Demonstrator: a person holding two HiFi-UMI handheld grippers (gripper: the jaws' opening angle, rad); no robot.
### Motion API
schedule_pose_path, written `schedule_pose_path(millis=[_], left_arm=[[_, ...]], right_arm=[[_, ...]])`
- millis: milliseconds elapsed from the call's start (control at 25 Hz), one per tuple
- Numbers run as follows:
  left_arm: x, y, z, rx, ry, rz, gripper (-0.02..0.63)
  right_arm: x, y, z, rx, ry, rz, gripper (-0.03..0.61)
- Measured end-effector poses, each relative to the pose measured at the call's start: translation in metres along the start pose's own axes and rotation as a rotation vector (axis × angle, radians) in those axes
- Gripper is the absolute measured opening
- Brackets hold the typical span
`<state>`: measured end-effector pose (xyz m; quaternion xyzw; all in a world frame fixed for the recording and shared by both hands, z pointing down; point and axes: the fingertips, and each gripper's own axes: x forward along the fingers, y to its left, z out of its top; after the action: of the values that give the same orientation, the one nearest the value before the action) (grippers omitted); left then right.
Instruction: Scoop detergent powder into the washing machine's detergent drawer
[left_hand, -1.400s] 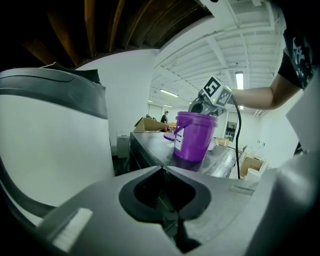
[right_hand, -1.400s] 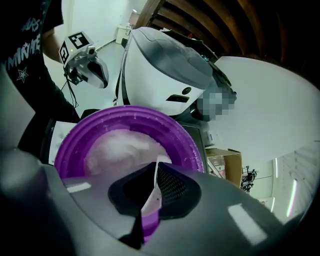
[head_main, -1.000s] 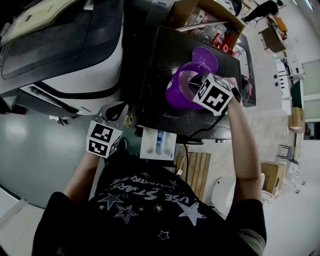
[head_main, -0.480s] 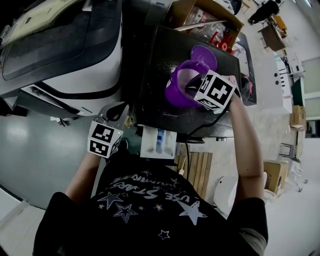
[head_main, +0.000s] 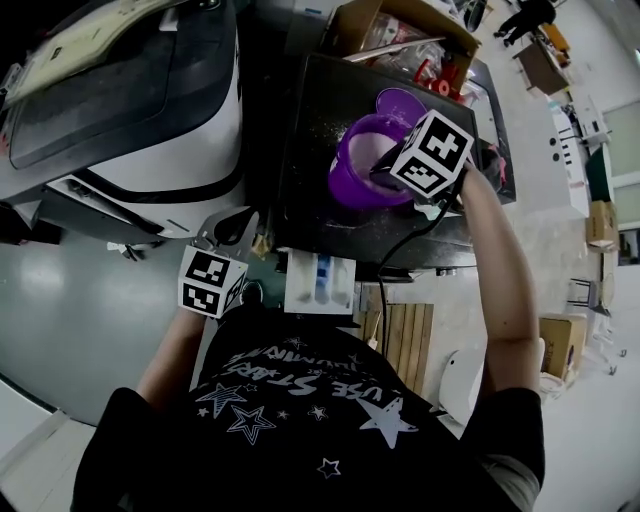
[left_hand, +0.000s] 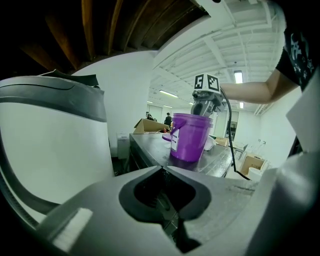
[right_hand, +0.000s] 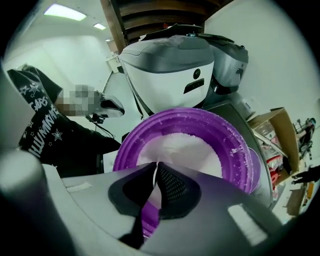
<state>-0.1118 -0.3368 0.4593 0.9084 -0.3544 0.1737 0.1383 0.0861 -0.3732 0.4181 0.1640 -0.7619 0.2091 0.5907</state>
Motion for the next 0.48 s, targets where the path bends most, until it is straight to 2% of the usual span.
schedule_pose_path(millis=[240, 480], left_arm=[[-0.003, -0.004, 0.001, 0.014, 0.003, -0.004, 0.001], [-0.004, -0.002, 0.003, 0.029, 0.002, -0.008, 0.001]], right_arm=[[-0.007, -0.001, 0.001, 0.115, 0.01, 0.082, 0.037], [-0.013, -0.004, 0.003, 0.187, -0.033, 0.096, 0.037]])
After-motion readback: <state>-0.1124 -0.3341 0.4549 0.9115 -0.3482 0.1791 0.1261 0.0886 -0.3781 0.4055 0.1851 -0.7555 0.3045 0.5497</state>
